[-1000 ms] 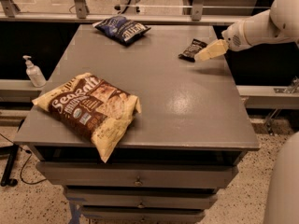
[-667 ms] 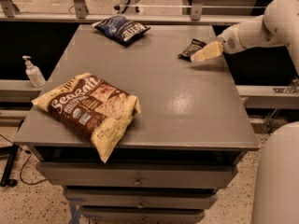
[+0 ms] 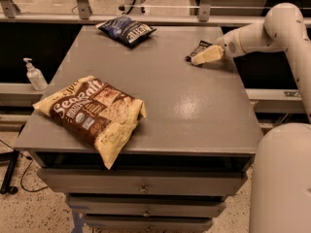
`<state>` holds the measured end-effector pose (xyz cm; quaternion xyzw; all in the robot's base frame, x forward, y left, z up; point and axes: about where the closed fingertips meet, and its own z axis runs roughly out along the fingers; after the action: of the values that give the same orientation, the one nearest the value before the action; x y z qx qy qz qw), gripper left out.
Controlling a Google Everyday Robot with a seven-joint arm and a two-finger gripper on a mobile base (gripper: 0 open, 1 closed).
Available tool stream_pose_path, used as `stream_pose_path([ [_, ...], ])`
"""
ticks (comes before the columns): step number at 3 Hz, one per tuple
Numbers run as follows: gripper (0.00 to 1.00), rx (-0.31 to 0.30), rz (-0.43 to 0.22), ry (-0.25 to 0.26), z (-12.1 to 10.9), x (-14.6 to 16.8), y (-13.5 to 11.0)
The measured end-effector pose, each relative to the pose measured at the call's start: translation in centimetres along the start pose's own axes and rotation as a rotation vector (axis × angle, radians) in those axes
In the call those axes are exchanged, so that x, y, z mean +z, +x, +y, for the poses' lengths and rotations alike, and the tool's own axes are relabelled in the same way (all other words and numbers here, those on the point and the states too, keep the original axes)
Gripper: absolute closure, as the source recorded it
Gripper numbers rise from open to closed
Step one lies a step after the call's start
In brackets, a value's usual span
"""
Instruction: Move rxbar chocolate near blue chip bag
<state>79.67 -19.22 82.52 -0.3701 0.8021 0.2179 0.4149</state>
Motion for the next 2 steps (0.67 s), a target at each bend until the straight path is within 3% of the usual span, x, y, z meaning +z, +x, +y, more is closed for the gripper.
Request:
stream_pose_path([
  [2, 0.65, -0.013, -0.009, -0.023, 0.41, 0.47, -0.34],
])
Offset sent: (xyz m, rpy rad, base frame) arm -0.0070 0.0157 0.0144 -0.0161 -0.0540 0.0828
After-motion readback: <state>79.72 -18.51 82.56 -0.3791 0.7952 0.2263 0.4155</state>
